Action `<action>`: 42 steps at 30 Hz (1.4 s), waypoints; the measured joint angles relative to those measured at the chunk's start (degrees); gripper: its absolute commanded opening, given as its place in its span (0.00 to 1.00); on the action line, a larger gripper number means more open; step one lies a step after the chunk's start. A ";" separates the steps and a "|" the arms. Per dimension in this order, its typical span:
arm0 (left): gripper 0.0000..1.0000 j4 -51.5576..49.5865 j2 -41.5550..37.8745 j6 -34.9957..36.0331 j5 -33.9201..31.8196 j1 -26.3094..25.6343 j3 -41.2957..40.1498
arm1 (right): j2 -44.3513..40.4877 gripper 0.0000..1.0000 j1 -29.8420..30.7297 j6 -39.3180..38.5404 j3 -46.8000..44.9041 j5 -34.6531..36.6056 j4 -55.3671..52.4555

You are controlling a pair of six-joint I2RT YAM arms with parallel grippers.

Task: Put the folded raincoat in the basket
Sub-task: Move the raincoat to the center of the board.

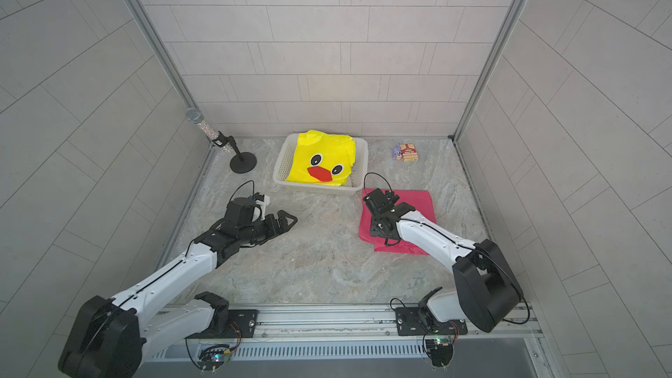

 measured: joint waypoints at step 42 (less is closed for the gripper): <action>1.00 4.90 5.73 -1.22 -0.66 -4.87 -1.46 | 13.60 0.44 7.72 0.44 -0.07 -8.02 8.90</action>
